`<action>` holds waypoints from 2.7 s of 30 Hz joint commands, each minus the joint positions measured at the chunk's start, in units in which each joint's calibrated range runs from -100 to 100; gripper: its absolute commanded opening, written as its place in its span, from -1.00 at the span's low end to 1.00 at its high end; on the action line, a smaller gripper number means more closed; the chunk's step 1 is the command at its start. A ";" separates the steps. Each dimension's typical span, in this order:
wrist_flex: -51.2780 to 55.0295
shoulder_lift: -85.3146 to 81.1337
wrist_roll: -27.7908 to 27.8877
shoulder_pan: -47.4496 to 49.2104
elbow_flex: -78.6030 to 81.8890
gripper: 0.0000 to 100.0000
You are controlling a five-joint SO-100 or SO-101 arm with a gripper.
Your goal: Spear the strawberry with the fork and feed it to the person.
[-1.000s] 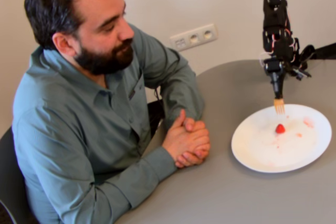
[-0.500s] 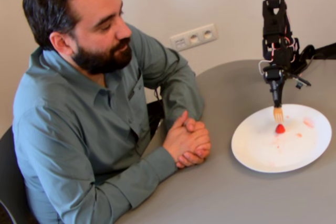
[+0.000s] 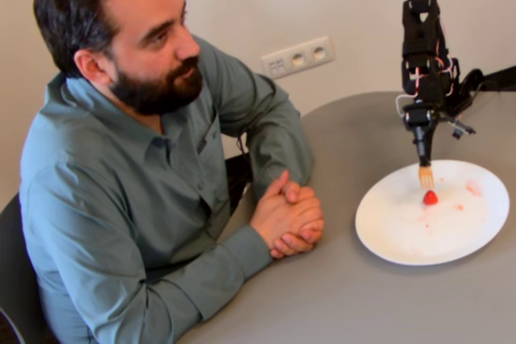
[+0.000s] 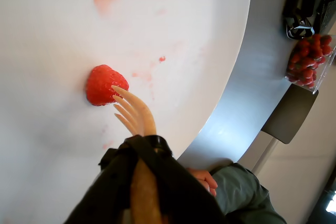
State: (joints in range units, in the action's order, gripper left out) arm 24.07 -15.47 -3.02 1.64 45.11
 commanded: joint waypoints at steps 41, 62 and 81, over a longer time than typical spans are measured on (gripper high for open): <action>0.48 -2.54 0.61 -3.65 -2.55 -0.97; -1.96 -1.94 1.61 -5.07 -0.56 -0.97; -9.18 1.19 1.24 -5.07 4.49 -0.97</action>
State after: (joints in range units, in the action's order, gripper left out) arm 16.60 -15.13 -1.56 -2.98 49.73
